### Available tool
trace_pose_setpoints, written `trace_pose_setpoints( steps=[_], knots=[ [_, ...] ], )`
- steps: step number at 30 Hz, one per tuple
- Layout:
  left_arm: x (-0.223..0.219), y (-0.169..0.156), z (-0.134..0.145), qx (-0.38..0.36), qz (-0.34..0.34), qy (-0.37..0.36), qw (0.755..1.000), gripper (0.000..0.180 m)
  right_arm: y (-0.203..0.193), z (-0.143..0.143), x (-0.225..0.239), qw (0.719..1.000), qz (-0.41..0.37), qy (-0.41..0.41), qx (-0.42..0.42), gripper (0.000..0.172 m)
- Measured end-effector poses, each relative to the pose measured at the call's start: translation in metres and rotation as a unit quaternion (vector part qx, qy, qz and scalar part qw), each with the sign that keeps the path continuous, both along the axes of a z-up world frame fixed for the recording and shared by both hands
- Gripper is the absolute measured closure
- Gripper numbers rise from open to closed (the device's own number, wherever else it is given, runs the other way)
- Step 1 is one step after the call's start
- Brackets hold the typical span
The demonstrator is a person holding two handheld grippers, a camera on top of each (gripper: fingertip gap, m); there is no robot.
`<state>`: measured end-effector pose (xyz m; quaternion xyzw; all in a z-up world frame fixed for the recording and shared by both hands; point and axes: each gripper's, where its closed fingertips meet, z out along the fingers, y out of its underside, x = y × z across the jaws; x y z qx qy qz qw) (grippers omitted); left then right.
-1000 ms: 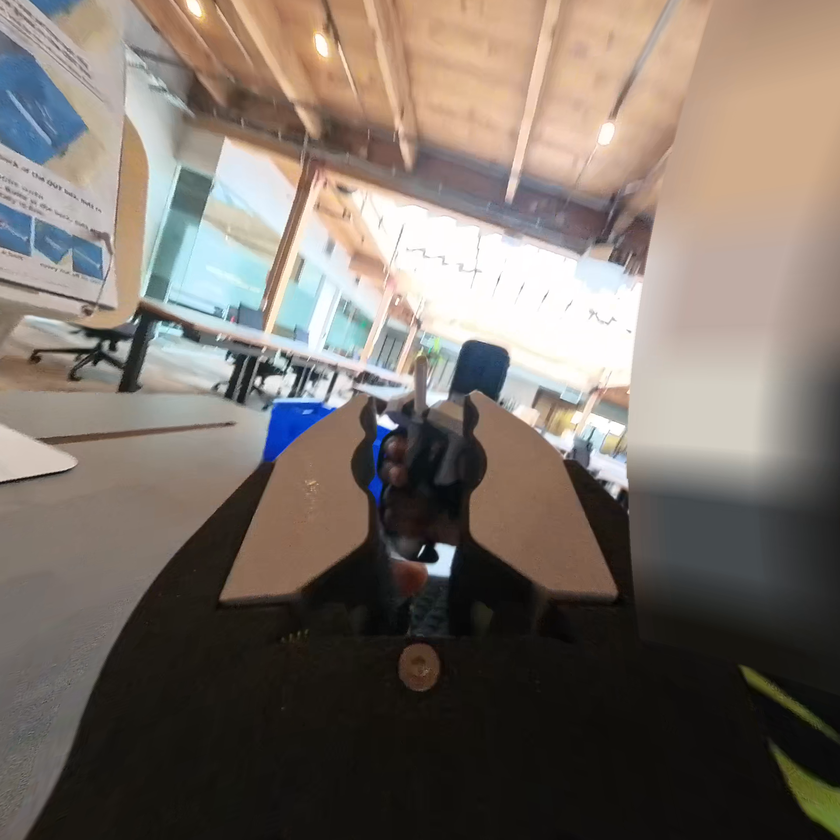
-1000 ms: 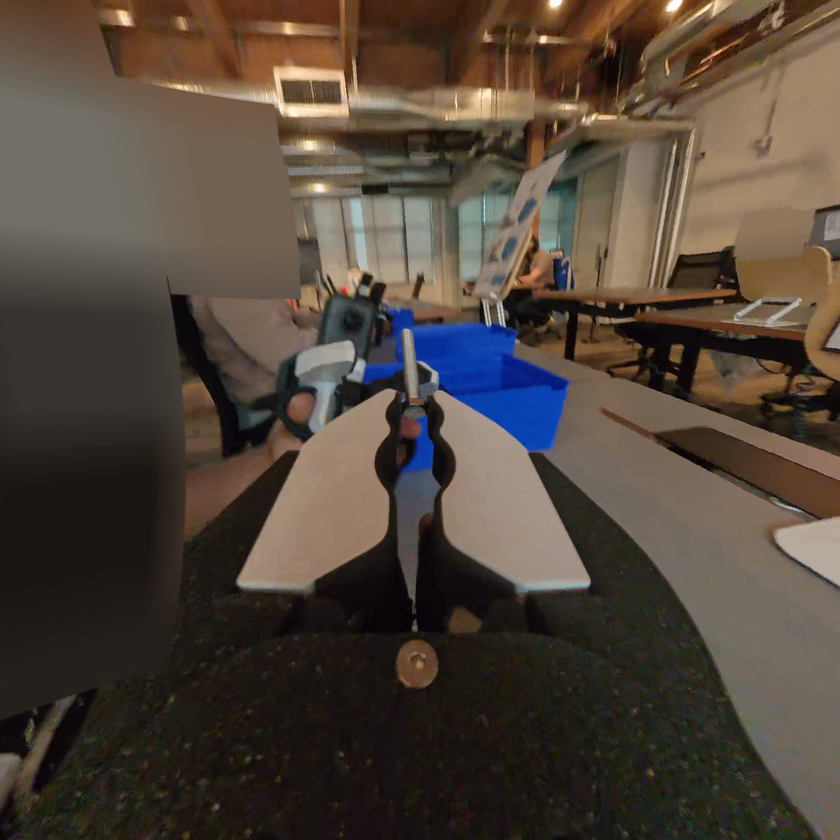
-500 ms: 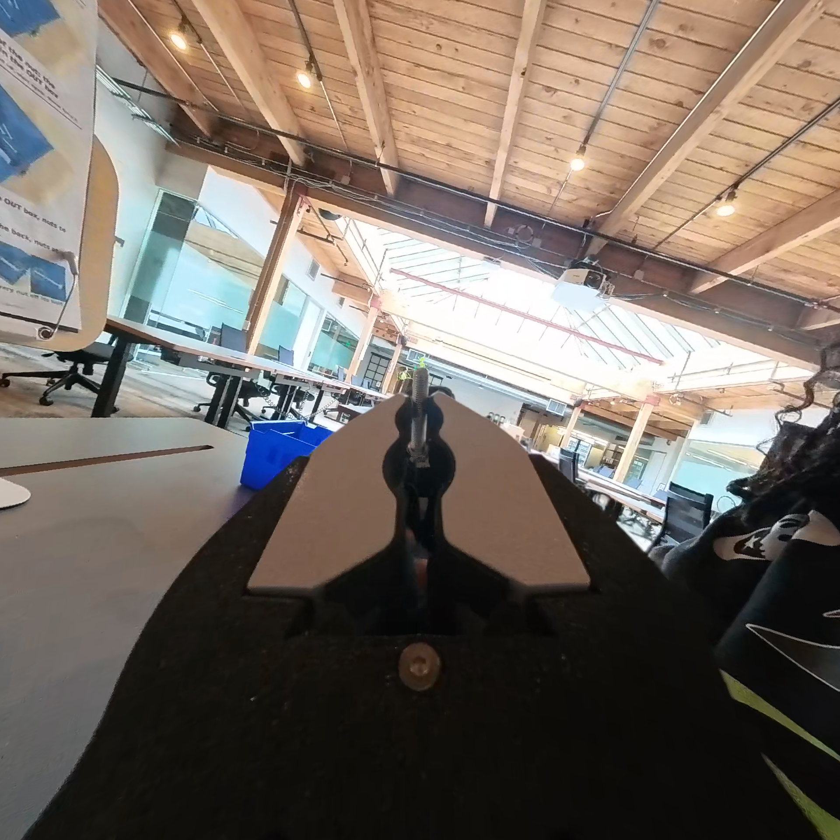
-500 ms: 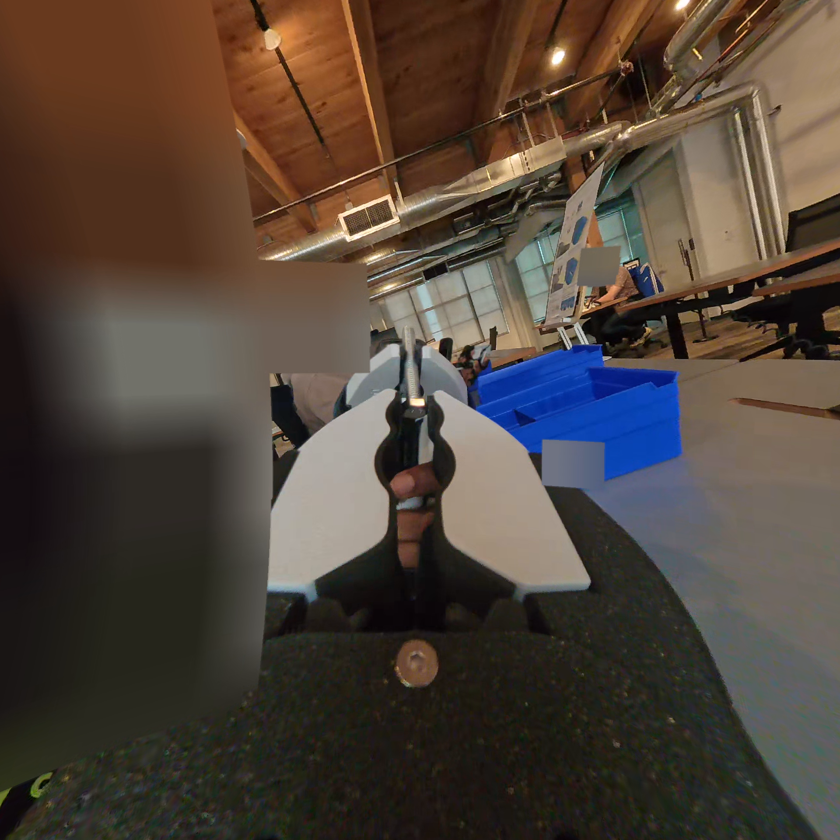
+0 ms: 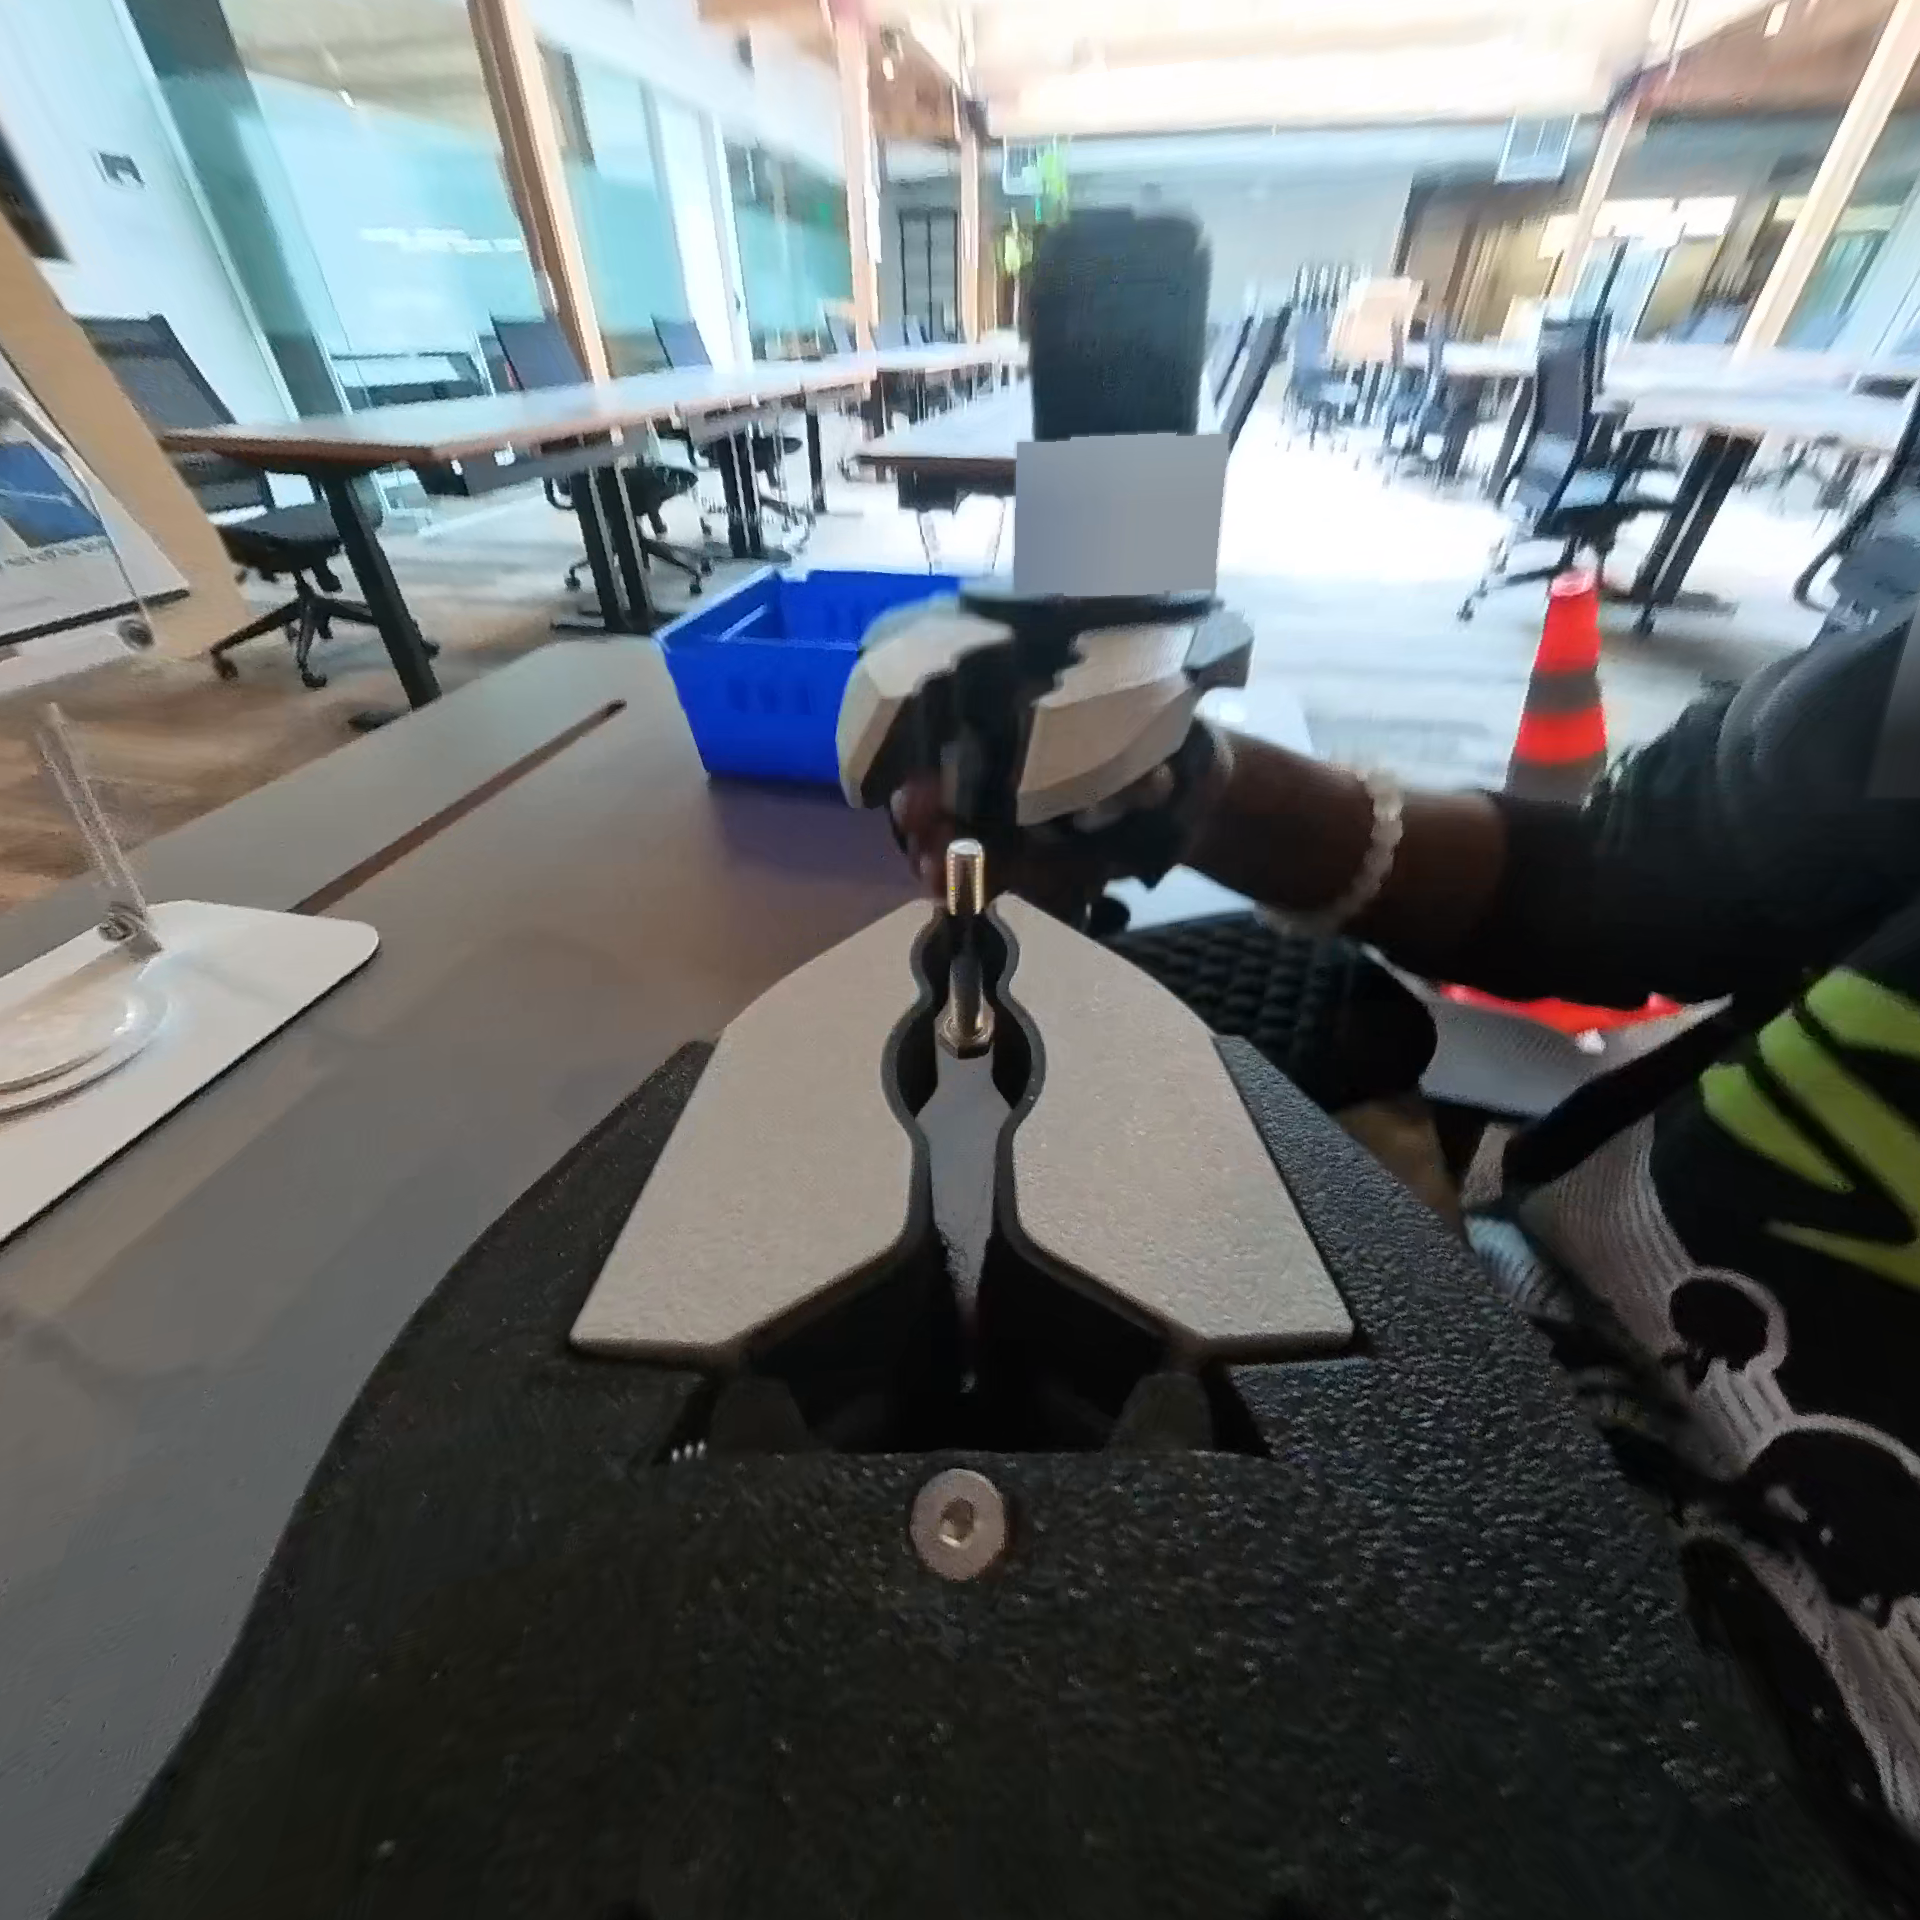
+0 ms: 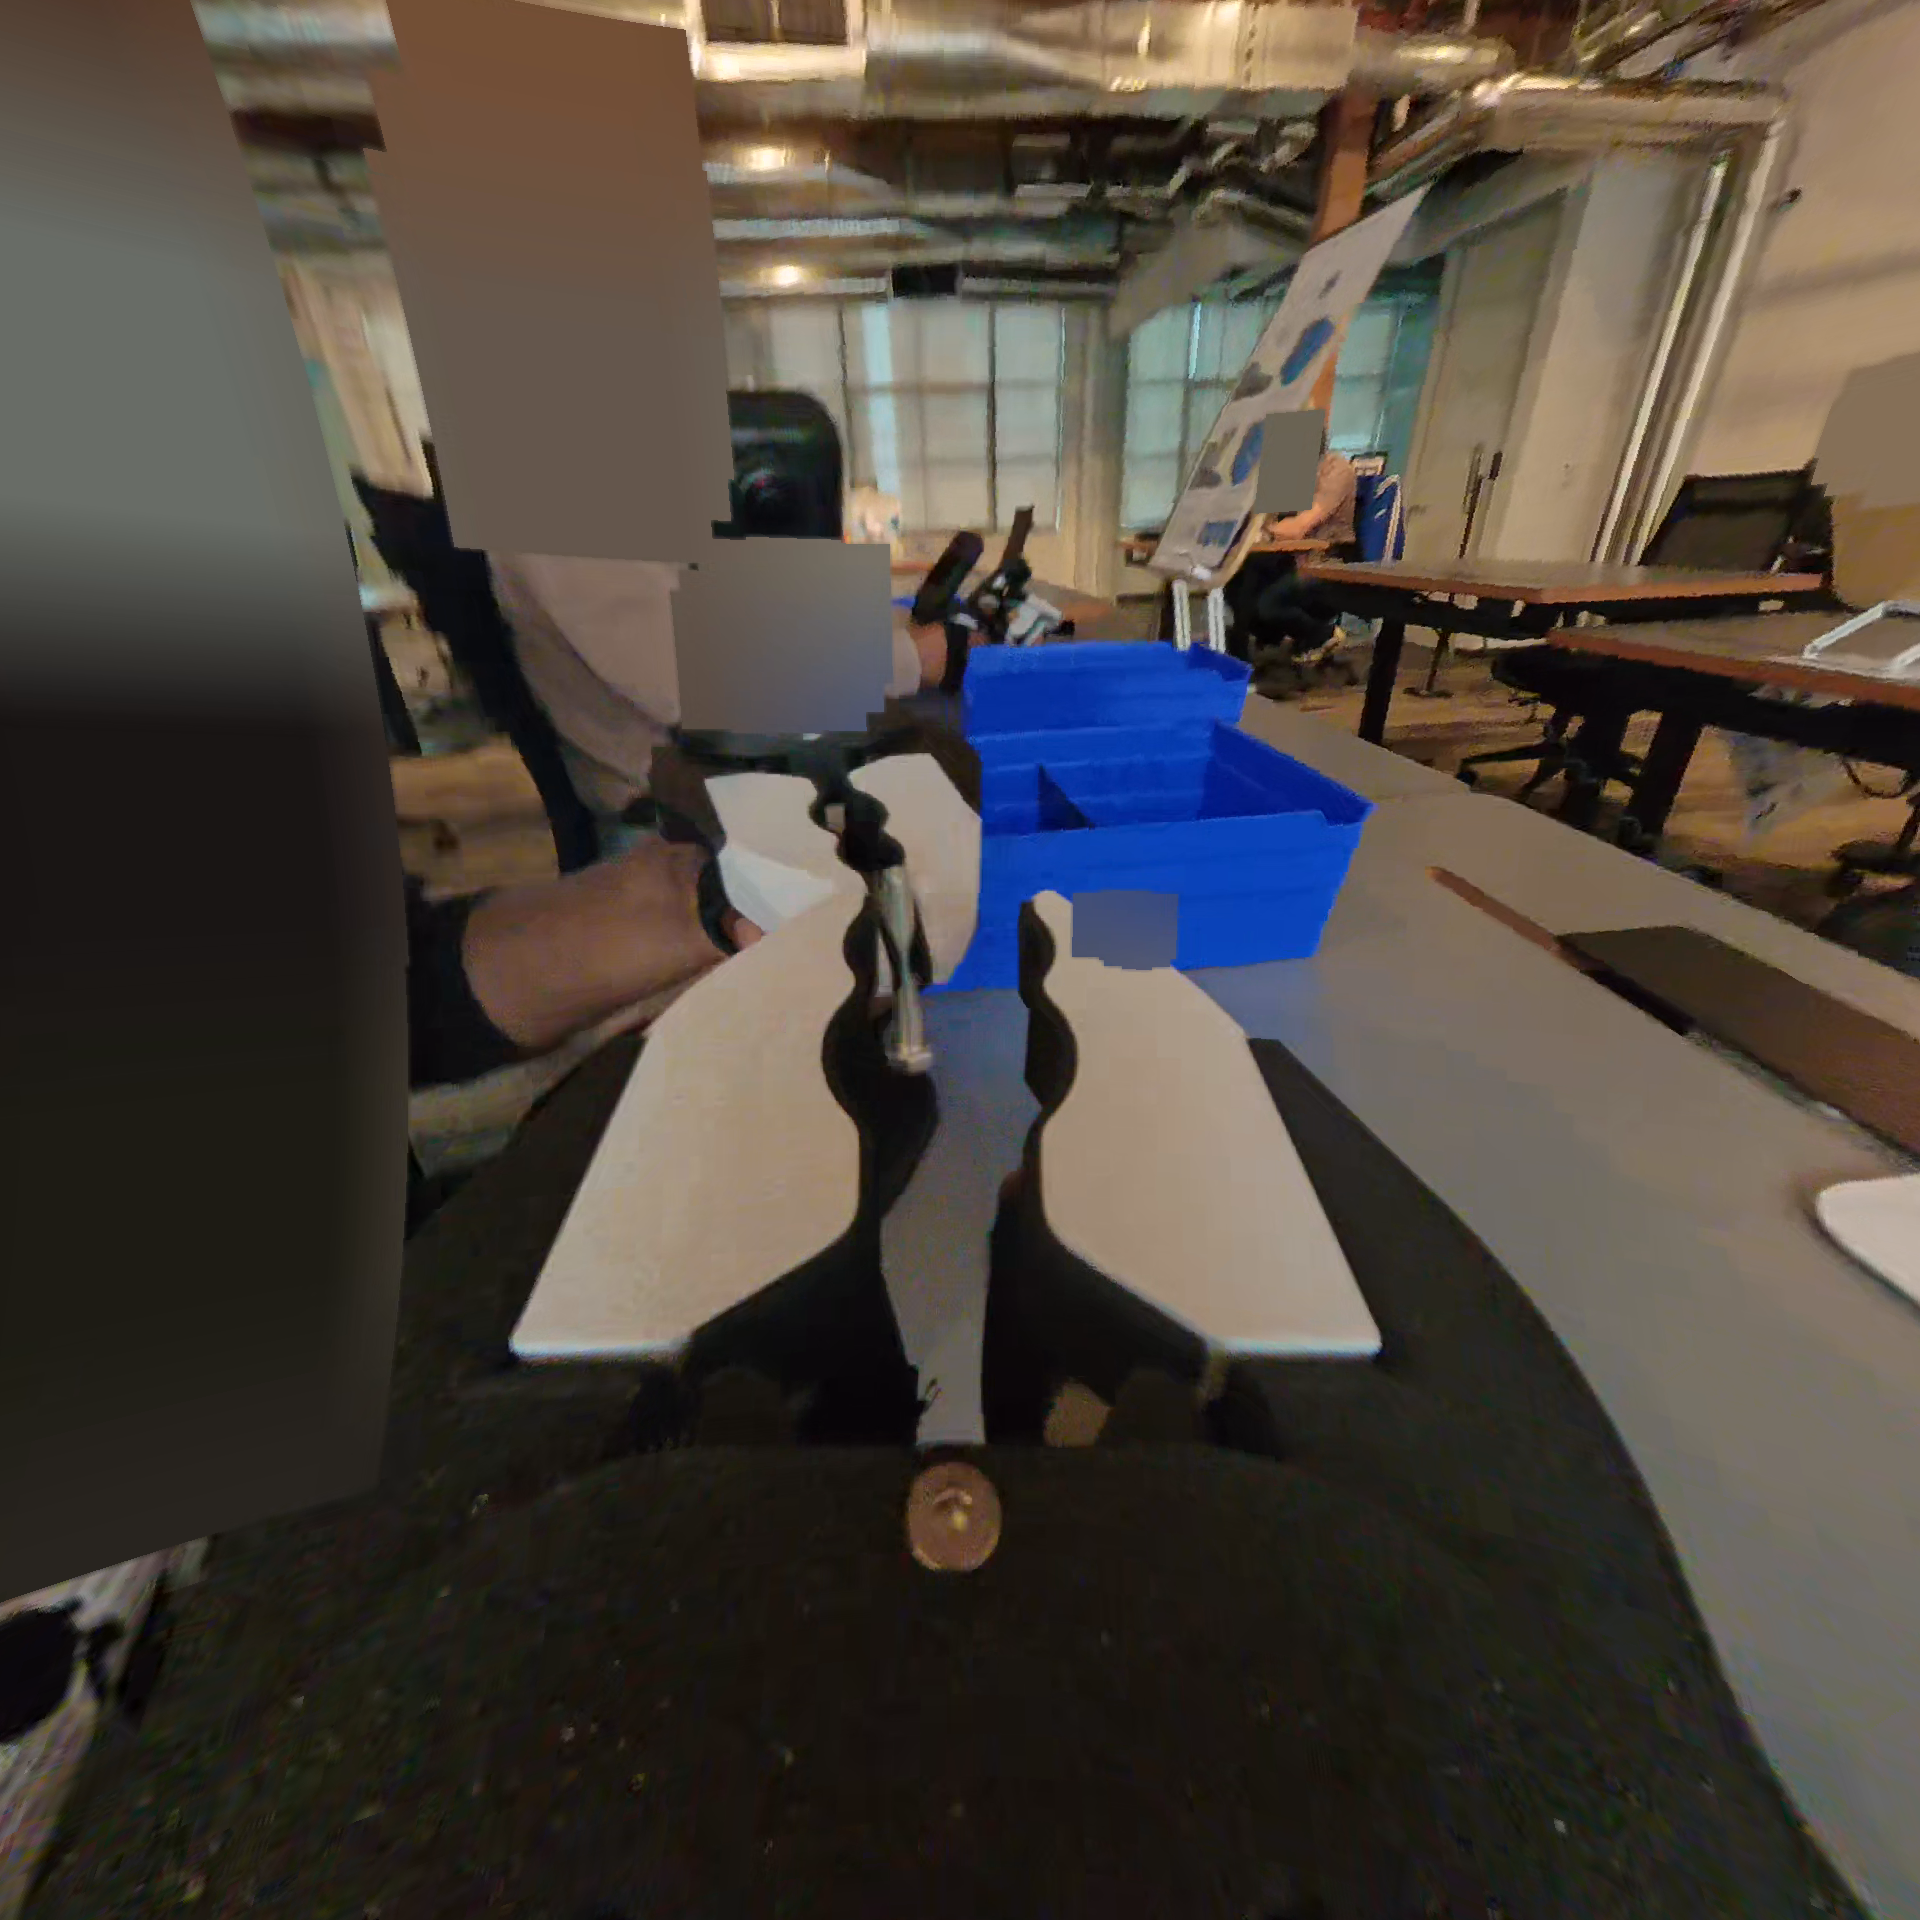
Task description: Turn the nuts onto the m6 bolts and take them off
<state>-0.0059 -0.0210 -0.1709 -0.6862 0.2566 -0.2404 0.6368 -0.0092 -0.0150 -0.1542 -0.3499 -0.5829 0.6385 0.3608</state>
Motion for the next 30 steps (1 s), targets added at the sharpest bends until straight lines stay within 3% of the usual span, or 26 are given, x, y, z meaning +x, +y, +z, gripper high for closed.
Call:
trace_pose_setpoints(
  steps=[3,6,17,21,26,30],
  knots=[
    [0.005,0.001,-0.009,-0.012,-0.007,0.037,0.999,0.175,-0.013,-0.003,-0.002,0.999,0.017,-0.017,0.046,0.151],
    [0.005,0.002,-0.009,-0.012,-0.009,0.036,0.999,0.176,-0.018,-0.007,-0.003,0.998,0.027,-0.026,0.049,0.16],
    [0.006,0.004,-0.008,-0.006,-0.006,0.043,0.999,0.175,-0.014,-0.007,-0.006,0.997,0.006,-0.008,0.074,0.167],
    [0.005,0.007,-0.012,0.01,-0.008,0.066,0.998,0.141,-0.006,0.008,-0.006,0.999,0.005,0.005,0.053,0.167],
    [0.004,0.018,-0.025,0.011,-0.008,0.07,0.997,0.138,-0.007,0.023,-0.011,0.999,0.016,0.017,0.033,0.167],
    [0.001,0.03,-0.027,0.023,0.014,0.062,0.998,0.149,-0.011,0.014,-0.023,0.999,-0.001,0.001,0.035,0.168]
  ],
)
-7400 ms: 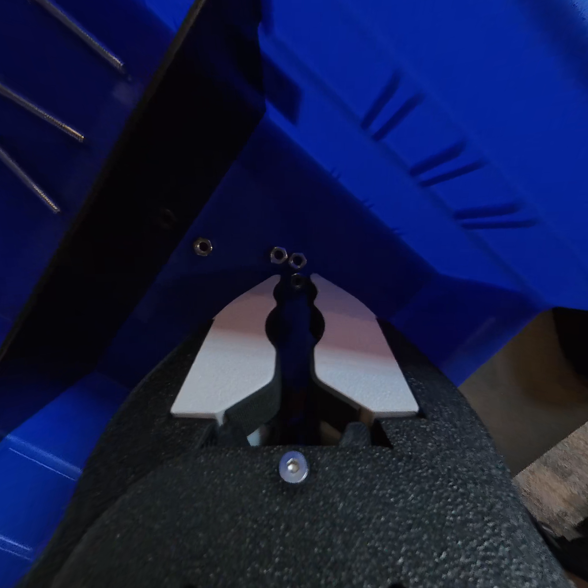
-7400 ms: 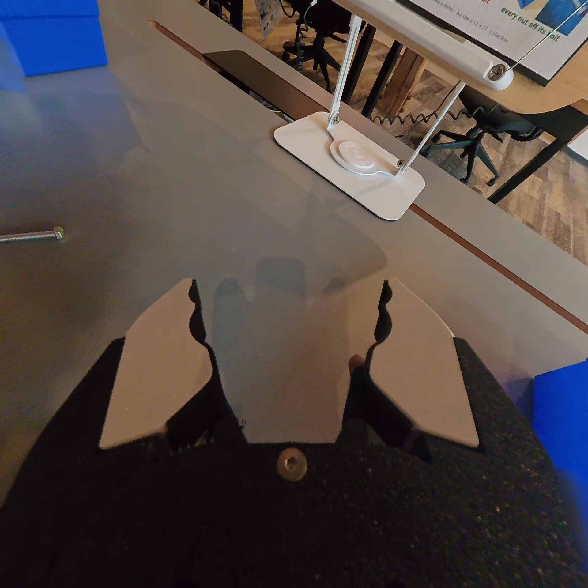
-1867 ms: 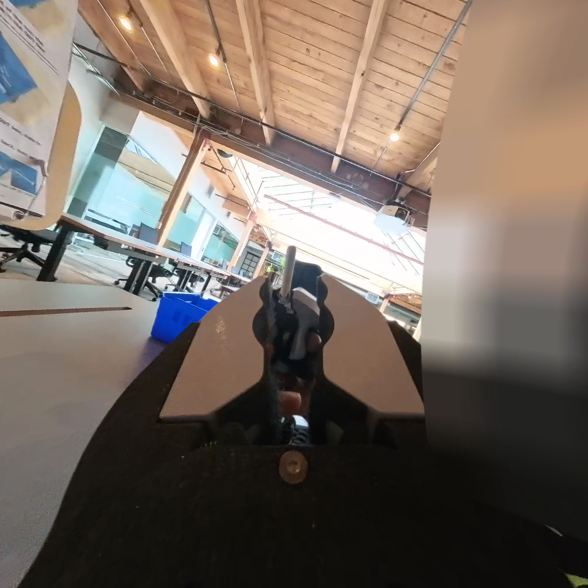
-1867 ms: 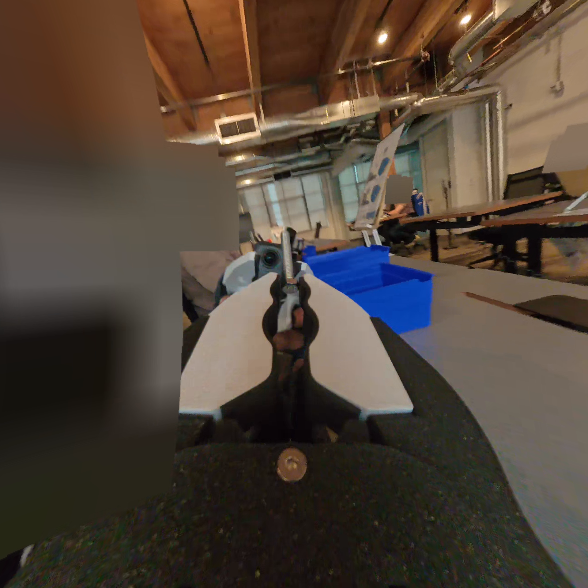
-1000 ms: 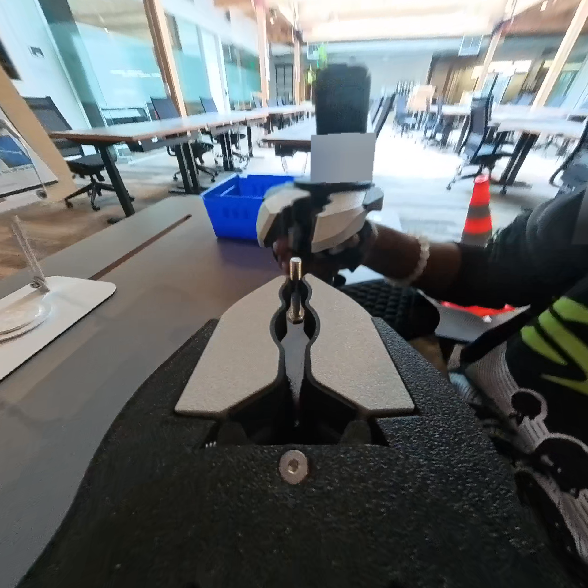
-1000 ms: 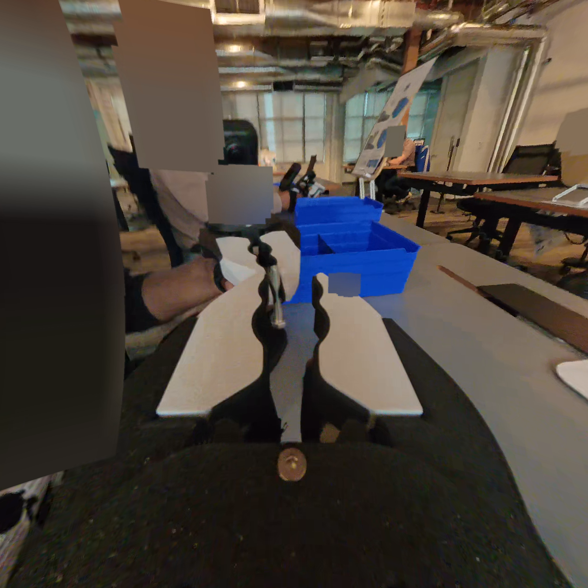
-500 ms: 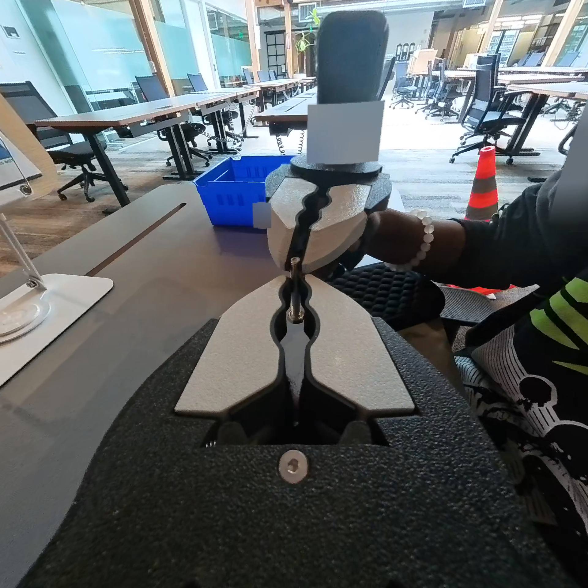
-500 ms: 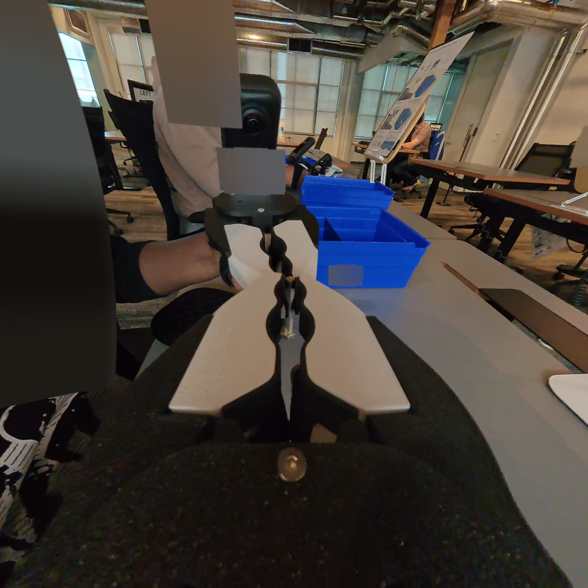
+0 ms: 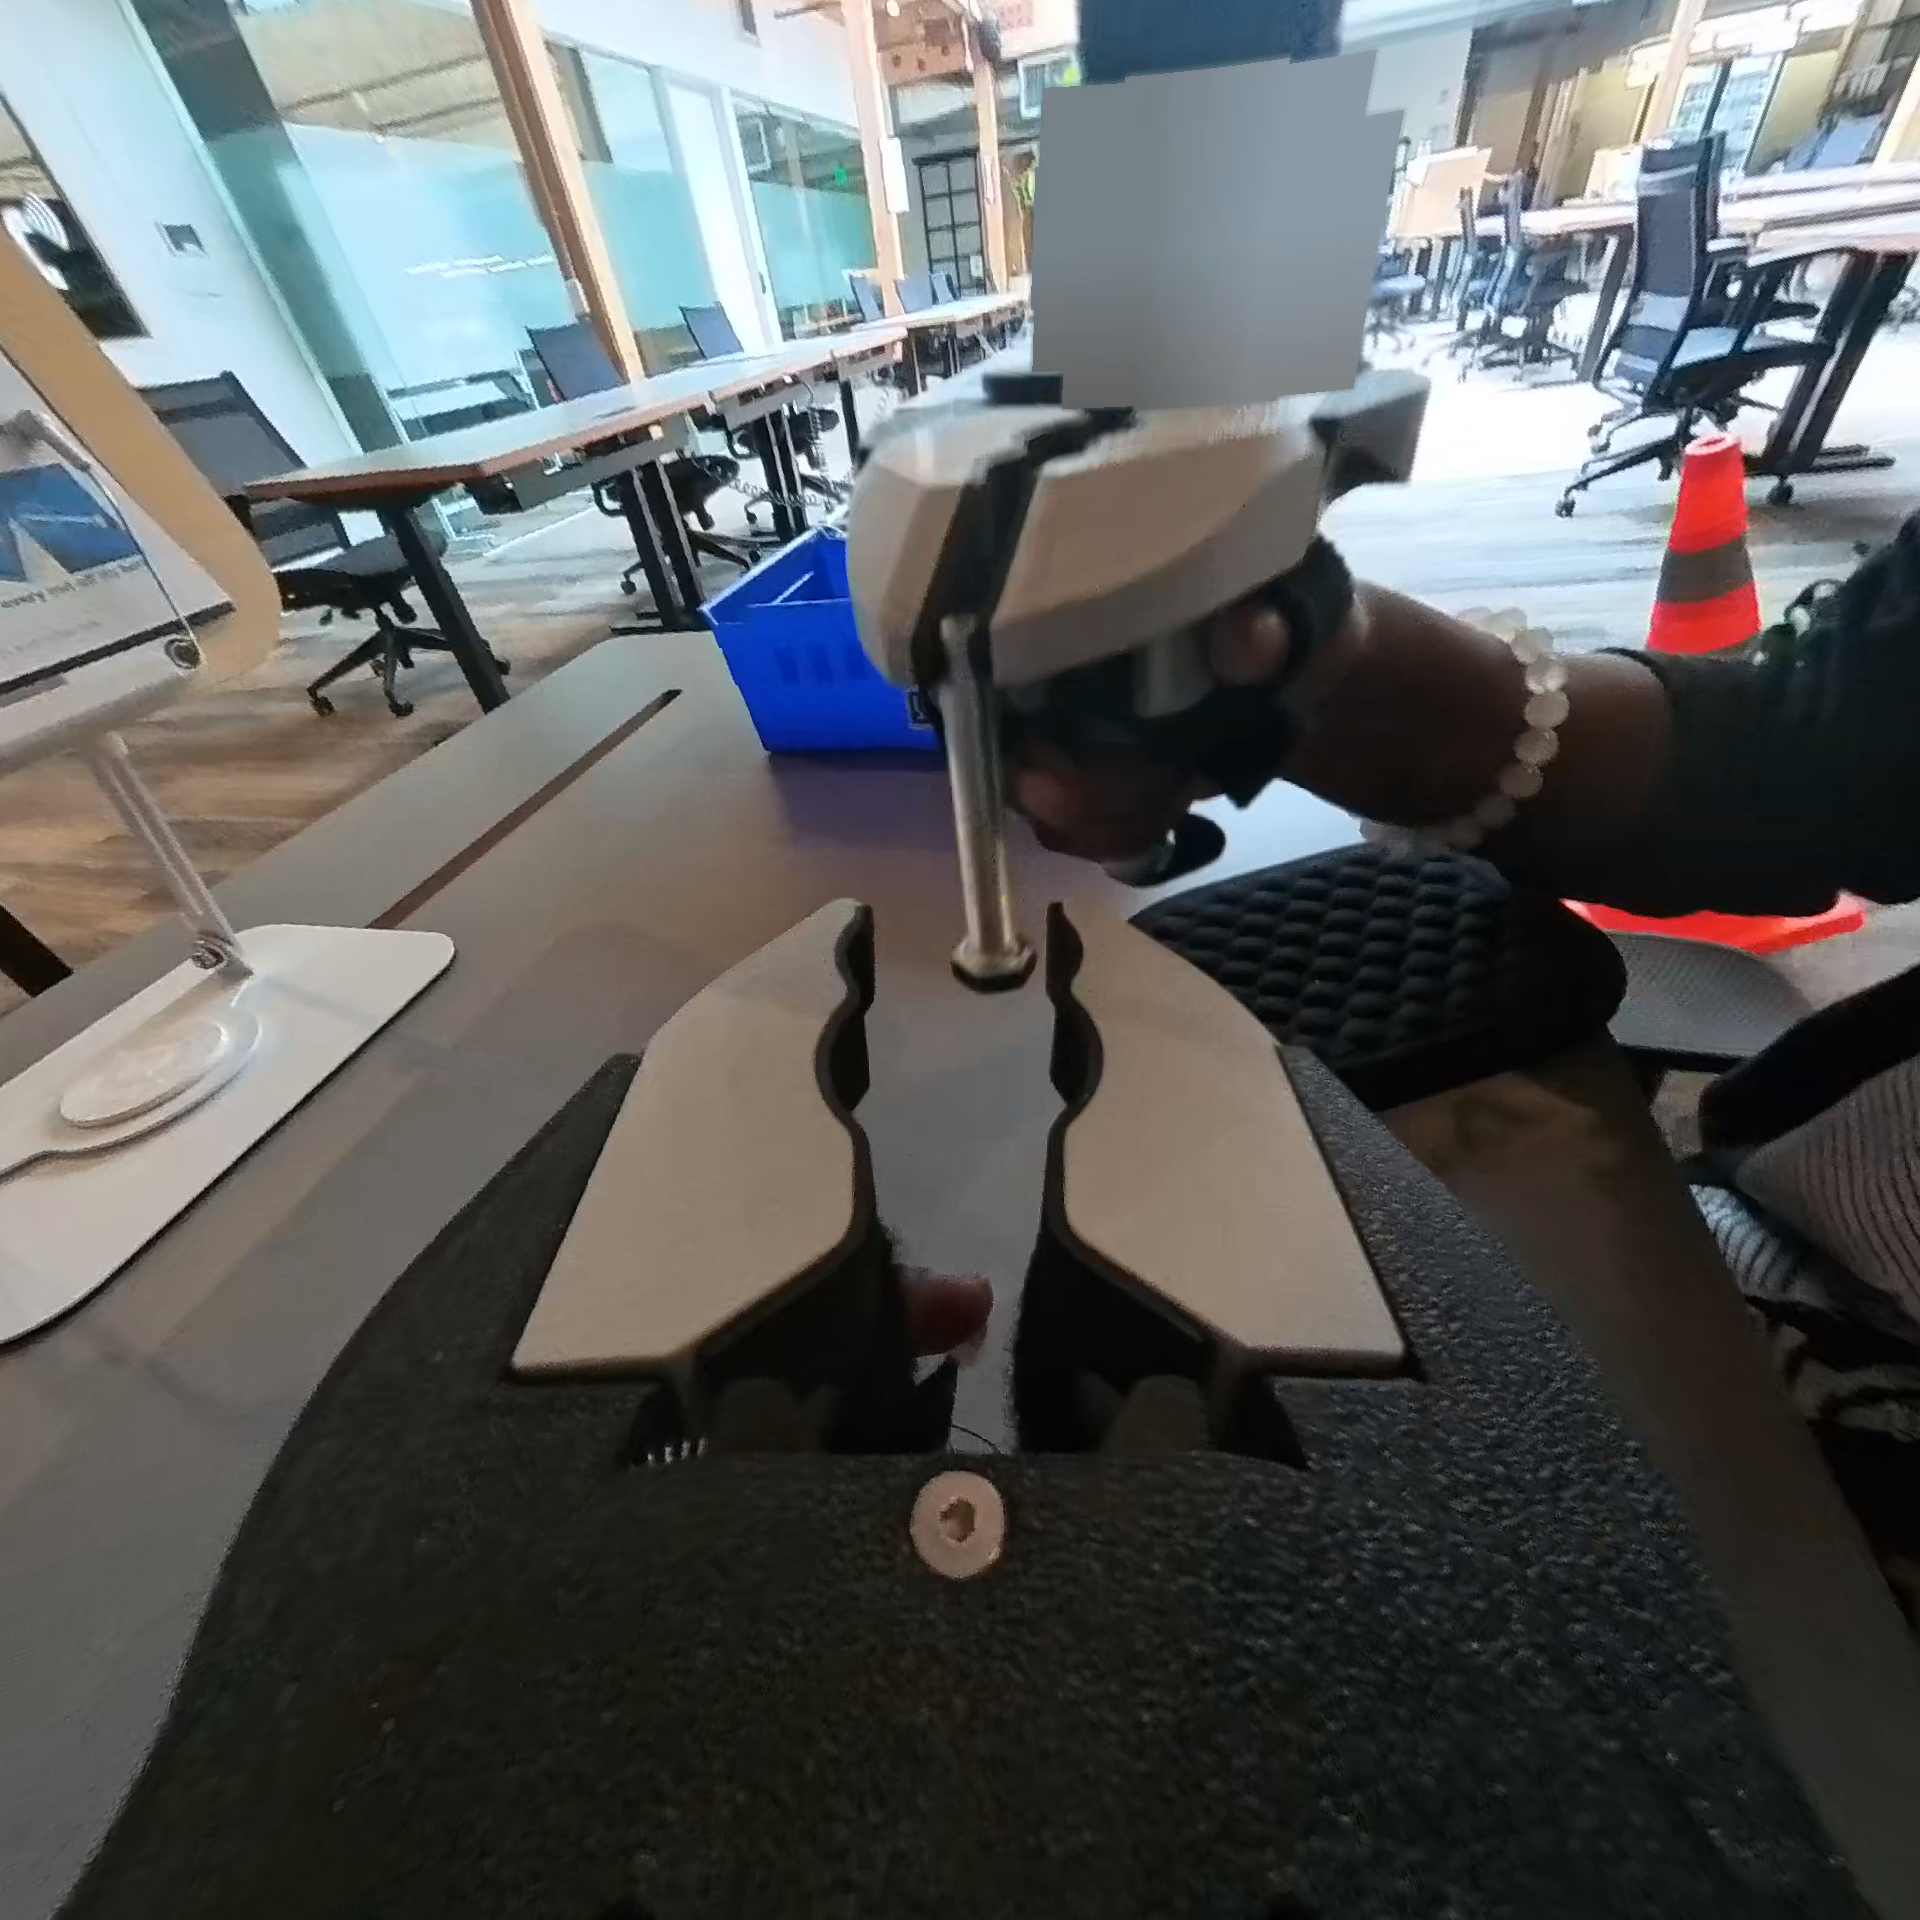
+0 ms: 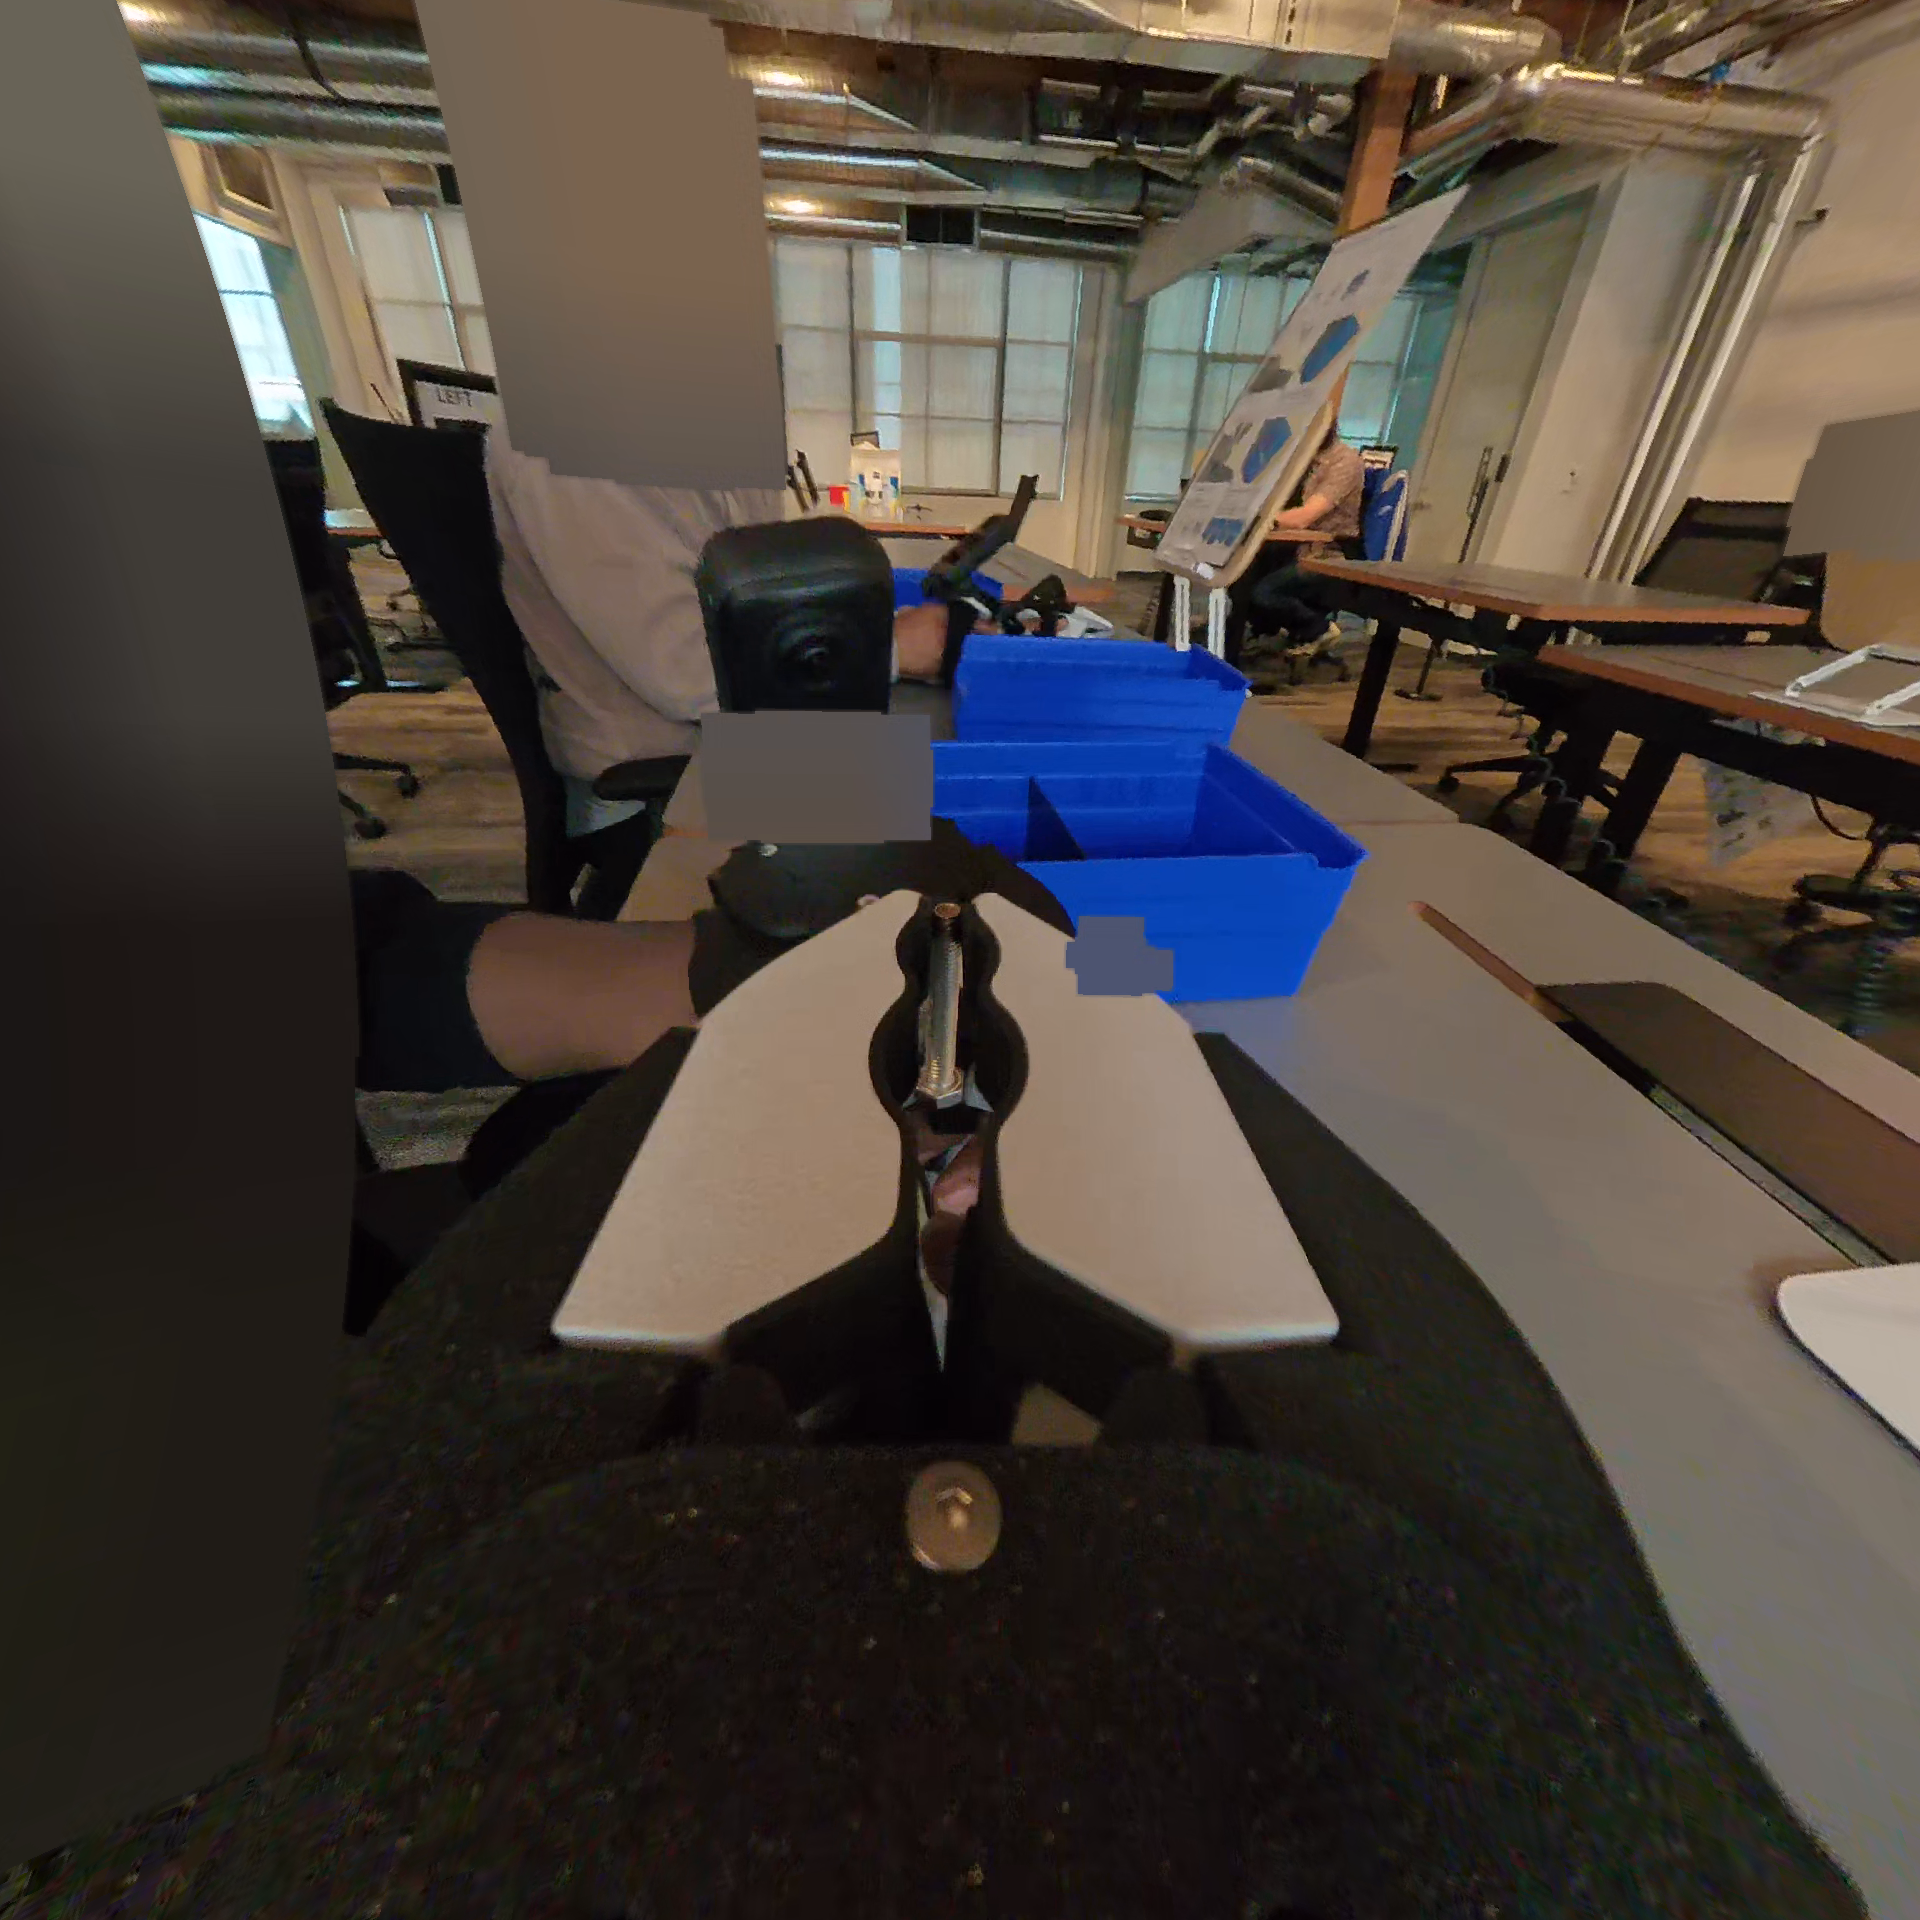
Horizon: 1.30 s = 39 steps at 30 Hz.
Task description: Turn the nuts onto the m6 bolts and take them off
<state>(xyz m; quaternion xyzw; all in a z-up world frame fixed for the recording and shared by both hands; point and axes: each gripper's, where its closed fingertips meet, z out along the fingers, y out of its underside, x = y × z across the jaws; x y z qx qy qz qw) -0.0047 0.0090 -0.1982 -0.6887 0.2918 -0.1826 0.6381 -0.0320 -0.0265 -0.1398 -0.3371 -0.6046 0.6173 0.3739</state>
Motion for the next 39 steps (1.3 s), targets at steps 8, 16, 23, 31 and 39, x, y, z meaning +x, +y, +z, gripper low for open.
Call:
trace_pose_setpoints(
  steps=[8,16,23,31,39],
  knots=[
    [-0.003,0.0,0.0,-0.003,-0.003,-0.024,1.0,0.152,0.008,0.0,-0.001,1.0,-0.012,0.009,-0.028,0.167],
    [0.0,0.001,-0.004,-0.007,-0.007,-0.021,1.0,0.157,0.004,-0.006,-0.008,0.999,-0.009,-0.001,-0.033,0.167],
    [0.001,0.0,-0.004,-0.009,-0.01,-0.028,1.0,0.162,0.001,-0.008,-0.01,0.999,-0.007,-0.004,-0.033,0.167],
    [0.0,0.0,-0.005,-0.008,-0.009,-0.026,1.0,0.169,0.001,-0.01,-0.01,1.0,-0.011,-0.007,-0.027,0.168],
    [0.0,-0.001,-0.008,-0.016,-0.015,-0.024,0.999,0.171,0.0,-0.012,-0.01,1.0,-0.008,-0.01,-0.021,0.167]
  ],
)
